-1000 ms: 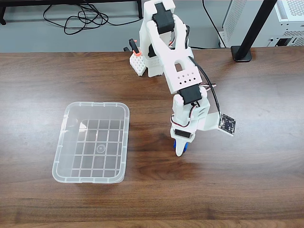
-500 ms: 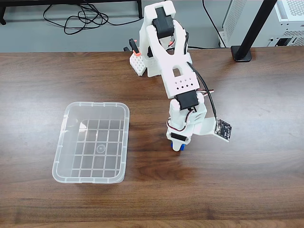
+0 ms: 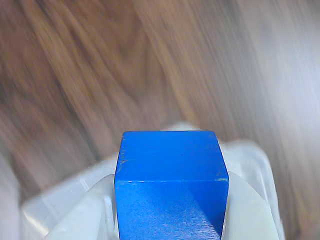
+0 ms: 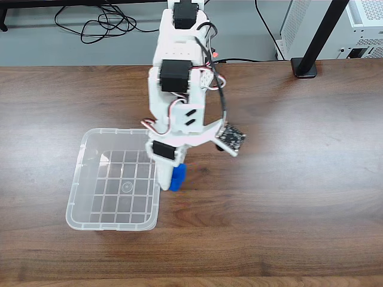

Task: Pick and place a cube

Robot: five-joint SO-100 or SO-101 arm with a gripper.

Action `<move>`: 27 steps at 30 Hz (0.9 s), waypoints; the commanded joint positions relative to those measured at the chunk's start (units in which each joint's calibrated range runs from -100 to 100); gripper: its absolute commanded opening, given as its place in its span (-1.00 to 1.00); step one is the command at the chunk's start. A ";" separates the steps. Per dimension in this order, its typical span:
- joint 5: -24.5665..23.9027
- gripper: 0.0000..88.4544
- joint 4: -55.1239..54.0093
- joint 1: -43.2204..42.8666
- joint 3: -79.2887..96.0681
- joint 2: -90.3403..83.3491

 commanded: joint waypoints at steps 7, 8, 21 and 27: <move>6.99 -0.78 -10.12 22.93 5.01 6.79; 7.25 -0.78 -11.66 23.44 5.55 8.28; 7.57 -0.29 -13.19 23.22 5.28 14.14; 9.21 -0.29 -4.49 19.85 5.82 -0.31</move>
